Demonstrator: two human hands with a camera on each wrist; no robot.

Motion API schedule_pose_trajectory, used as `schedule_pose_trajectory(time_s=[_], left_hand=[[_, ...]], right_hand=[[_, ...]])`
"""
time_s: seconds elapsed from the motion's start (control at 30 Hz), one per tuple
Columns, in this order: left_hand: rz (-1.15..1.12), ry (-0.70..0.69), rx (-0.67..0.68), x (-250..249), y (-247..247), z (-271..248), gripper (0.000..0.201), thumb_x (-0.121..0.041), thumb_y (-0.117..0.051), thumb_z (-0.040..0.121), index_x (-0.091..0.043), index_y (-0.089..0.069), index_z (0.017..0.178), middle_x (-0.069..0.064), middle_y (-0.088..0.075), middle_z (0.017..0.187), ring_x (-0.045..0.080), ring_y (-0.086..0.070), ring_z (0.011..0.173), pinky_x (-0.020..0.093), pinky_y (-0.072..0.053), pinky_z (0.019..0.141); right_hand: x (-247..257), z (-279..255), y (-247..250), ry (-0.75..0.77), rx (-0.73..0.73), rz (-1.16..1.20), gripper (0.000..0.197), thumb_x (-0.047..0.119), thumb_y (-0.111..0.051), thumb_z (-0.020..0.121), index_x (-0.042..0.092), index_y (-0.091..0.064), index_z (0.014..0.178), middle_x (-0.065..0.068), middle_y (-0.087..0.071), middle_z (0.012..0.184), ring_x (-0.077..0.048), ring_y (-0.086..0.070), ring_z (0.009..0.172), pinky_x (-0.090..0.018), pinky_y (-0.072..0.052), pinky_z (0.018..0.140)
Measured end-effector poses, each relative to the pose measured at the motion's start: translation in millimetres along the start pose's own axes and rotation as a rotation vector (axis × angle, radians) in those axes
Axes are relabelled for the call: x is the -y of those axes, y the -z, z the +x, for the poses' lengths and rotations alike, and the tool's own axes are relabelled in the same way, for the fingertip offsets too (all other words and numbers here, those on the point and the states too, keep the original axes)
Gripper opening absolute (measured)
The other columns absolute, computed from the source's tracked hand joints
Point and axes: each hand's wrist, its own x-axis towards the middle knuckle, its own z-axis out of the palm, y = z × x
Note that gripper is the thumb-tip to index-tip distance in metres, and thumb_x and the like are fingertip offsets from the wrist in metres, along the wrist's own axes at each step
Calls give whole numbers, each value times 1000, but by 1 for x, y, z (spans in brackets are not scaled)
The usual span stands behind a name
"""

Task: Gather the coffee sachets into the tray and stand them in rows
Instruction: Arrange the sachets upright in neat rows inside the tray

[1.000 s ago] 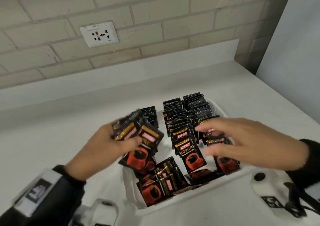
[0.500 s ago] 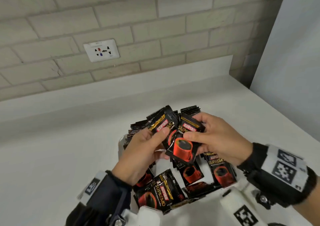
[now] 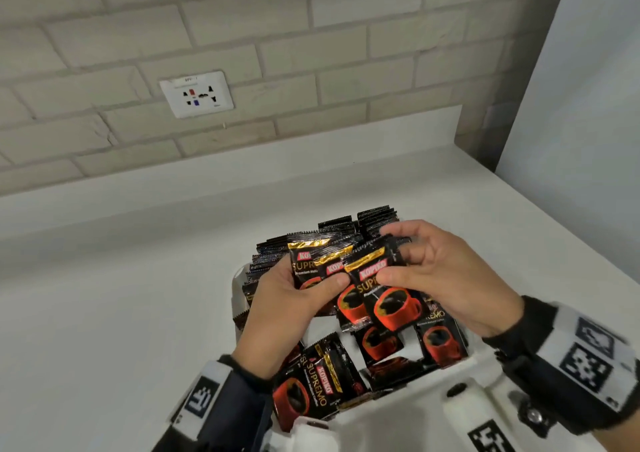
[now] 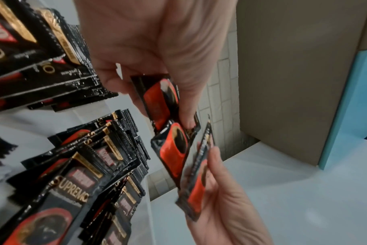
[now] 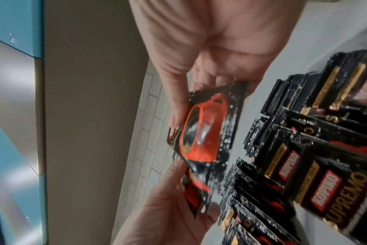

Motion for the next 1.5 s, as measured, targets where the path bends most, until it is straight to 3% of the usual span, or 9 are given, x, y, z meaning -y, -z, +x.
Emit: schedule_pose_trajectory(time_s=[0.2,0.53,0.7,0.83,1.0,1.17,1.33,1.4,1.5], left_hand=[[-5,-26,2,3,-6,-3,32,-38,-65,60,-25,-62,89,-8,-73,79,12,-68,68,22,-53,53],[1,-7,193,7,-11,-7,41,-46,-44,79,-23,-56,112,-2,-70,103,12,-66,76,33,-57,67],[137,-68,271,8,-24,-11,23,-29,-49,90,-35,-44,112,-10,-63,98,4,-64,82,23,-55,62],[264,-154,268,10,-22,-14,24,-22,-46,95,-39,-39,111,-5,-60,102,12,-63,81,31,-57,67],[418,-251,354,7,-4,-20,22,-24,-45,96,-38,-36,111,-7,-58,101,6,-59,89,28,-51,77],[531,-271,445,-4,10,-23,21,-32,-43,94,-36,-33,111,9,-56,93,26,-54,76,41,-48,65],[602,-173,256,-8,54,-15,48,-58,-61,73,-40,-37,109,-17,-52,111,-6,-51,102,10,-44,83],[728,-115,73,-5,85,-7,49,-47,-67,71,-34,-42,110,-18,-50,107,-1,-50,102,7,-40,79],[1087,49,30,8,113,2,50,-36,-71,76,-22,-47,118,-11,-44,102,12,-46,103,20,-40,83]], right_hand=[[-12,2,-13,-39,-38,53,38,29,-68,56,22,-67,92,-9,-69,88,-24,-66,88,-36,-52,87],[-15,4,-10,-125,-137,294,27,12,-58,80,10,-60,106,-8,-71,97,-17,-68,80,-33,-55,73],[-17,-4,-30,-55,-169,145,17,20,-53,87,19,-53,105,-4,-66,100,-17,-65,91,-35,-53,82],[-21,-12,-39,-30,-101,100,27,19,-50,90,32,-41,111,4,-58,113,-11,-58,107,-34,-47,94],[17,-11,-16,253,31,-501,64,28,-71,76,55,-27,114,29,-41,120,12,-42,111,-11,-38,93],[49,-2,-25,389,370,-975,36,22,-64,83,36,-54,115,21,-58,102,7,-48,96,-10,-37,85],[59,22,-44,326,410,-1022,29,25,-64,84,33,-51,109,11,-62,91,-4,-59,77,-24,-49,70],[60,35,-51,274,429,-1016,33,23,-65,84,30,-49,113,7,-64,94,-11,-62,77,-28,-50,71],[53,50,-67,241,538,-1110,37,22,-64,85,27,-49,118,14,-54,88,5,-53,66,-17,-38,58]])
